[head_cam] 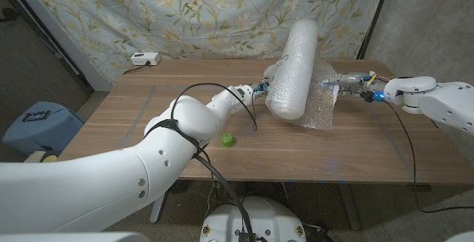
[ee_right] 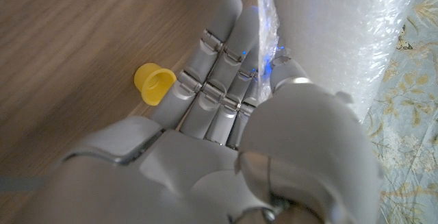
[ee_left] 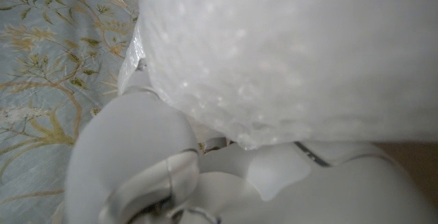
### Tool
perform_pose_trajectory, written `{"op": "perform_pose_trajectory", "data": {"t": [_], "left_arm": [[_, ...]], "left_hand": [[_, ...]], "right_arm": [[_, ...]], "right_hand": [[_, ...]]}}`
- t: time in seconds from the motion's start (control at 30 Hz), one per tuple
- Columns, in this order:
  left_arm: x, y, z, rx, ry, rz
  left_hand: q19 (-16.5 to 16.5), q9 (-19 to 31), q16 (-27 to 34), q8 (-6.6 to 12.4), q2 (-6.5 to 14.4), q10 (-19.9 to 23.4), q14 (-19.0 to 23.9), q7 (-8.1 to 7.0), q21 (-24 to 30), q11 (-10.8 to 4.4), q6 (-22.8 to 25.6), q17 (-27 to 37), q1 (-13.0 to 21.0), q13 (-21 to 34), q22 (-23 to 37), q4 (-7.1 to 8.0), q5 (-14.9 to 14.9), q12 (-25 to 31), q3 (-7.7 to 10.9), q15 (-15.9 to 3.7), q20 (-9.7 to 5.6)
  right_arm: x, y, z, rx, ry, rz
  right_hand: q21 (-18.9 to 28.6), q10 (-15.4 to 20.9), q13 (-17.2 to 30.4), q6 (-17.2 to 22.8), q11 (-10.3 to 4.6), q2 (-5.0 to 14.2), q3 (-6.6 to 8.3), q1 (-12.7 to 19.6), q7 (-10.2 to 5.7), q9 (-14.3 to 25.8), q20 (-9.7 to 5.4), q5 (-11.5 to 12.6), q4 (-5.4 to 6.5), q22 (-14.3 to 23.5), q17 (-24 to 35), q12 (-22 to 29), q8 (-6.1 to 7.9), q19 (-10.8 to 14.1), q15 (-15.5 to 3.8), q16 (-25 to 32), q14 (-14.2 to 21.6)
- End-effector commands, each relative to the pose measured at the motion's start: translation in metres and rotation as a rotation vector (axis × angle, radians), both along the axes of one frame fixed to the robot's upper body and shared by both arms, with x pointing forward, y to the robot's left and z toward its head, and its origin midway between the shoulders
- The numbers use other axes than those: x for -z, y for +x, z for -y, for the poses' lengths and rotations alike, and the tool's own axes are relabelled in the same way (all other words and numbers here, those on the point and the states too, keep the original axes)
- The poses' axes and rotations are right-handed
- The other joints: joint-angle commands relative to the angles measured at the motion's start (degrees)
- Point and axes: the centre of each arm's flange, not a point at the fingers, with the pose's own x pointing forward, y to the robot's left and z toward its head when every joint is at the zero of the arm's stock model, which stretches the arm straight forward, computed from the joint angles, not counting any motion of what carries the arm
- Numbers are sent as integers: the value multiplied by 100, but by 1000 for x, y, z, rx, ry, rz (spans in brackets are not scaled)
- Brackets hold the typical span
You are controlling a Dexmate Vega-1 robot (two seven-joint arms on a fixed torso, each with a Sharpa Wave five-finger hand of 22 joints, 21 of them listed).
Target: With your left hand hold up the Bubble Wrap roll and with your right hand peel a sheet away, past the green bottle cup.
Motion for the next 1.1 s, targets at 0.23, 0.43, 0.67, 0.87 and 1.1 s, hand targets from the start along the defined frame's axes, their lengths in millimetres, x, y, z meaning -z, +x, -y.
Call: {"op": "perform_pose_trajectory", "data": {"t": [0.23,0.43,0.67,0.87,1.1], "left_arm": [[16,-8,4,92,-161,-58],[16,-8,4,83,-172,-62],[14,-7,5,74,-182,-68],[13,-5,5,55,-179,-71],[12,-4,6,41,-167,-68]], "left_hand": [[-79,-135,6,31,94,-446,-371,-679,-254,22,-372,-107,-159,-199,4,-61,3,26,-77,1,23],[-105,-168,10,25,133,-538,-453,-893,-326,21,-459,-124,-202,-261,6,-70,3,30,-83,4,27],[-120,-218,13,31,169,-662,-585,-1061,-448,26,-569,-151,-265,-396,10,-108,0,45,-96,4,25],[675,-261,13,49,307,-882,-723,-1073,-2442,44,-753,-185,-507,-1280,88,-274,-15,224,-40,0,28],[711,-269,11,40,329,-876,-738,-1076,-2587,49,-880,-187,-545,-1276,94,-275,-20,231,-34,-1,29]], "right_arm": [[-6,-5,2,17,-37,-20],[-8,-5,1,16,-48,-22],[-10,-4,1,17,-54,-25],[-10,-4,3,24,-57,-35],[-11,-3,4,34,-62,-36]], "right_hand": [[109,-22,31,-49,9,38,-54,68,0,14,-5,20,16,25,92,-54,40,-65,3,-77,-1],[167,-13,48,-65,11,55,-82,79,4,17,-4,17,19,26,139,-67,50,-95,2,-122,9],[223,-11,66,-65,0,63,-110,91,-13,20,-5,15,17,26,173,-80,67,-121,2,-171,8],[276,-11,77,-71,10,73,-136,103,-7,23,-5,15,17,24,203,-96,79,-145,1,-216,15],[333,-22,99,-91,3,84,-163,121,-4,26,-5,16,15,19,247,-113,86,-181,2,-256,28]]}}
